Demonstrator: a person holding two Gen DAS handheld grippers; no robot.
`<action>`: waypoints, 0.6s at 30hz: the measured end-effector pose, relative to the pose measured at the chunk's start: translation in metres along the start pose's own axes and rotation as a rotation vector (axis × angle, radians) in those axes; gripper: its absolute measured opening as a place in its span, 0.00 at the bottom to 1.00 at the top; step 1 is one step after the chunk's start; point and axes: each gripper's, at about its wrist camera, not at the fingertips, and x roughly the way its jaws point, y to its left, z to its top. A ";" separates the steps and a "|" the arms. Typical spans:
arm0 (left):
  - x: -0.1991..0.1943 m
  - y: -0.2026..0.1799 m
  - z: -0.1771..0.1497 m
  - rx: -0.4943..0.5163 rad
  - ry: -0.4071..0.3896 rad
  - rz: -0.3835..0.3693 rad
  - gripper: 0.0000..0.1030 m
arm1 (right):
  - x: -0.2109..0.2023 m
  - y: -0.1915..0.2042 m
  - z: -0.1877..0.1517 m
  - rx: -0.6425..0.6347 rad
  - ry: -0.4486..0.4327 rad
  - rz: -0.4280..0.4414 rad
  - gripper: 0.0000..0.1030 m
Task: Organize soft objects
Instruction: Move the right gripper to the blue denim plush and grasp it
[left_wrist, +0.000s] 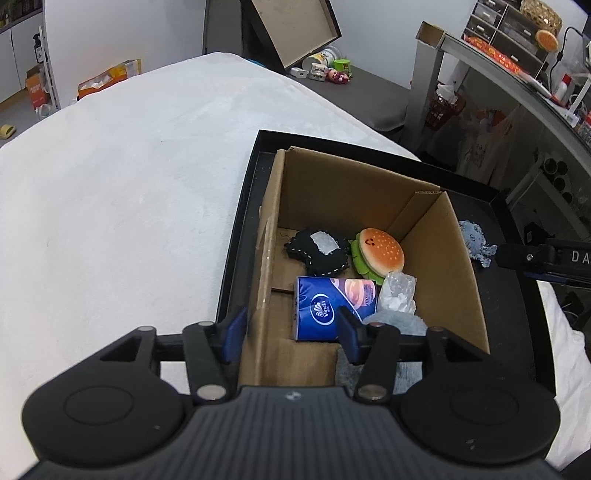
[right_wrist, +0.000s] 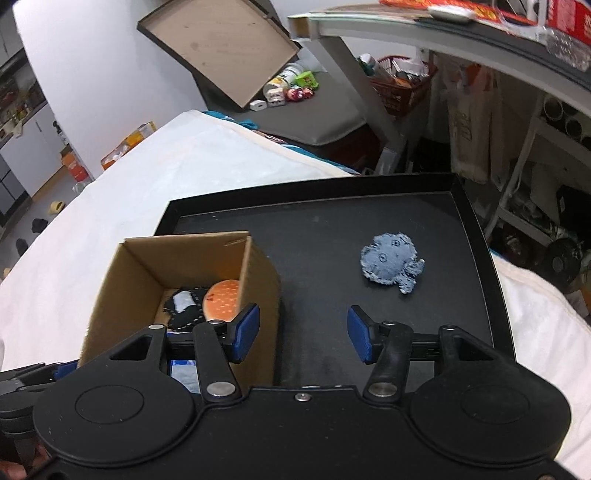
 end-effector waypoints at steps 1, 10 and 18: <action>0.002 -0.001 0.000 0.002 0.009 0.008 0.56 | 0.002 -0.003 0.000 0.008 0.000 0.000 0.52; 0.014 -0.015 0.007 0.013 0.038 0.063 0.69 | 0.017 -0.033 -0.003 0.044 -0.032 0.009 0.78; 0.024 -0.028 0.008 0.042 0.056 0.109 0.71 | 0.041 -0.062 0.006 0.108 -0.024 0.016 0.81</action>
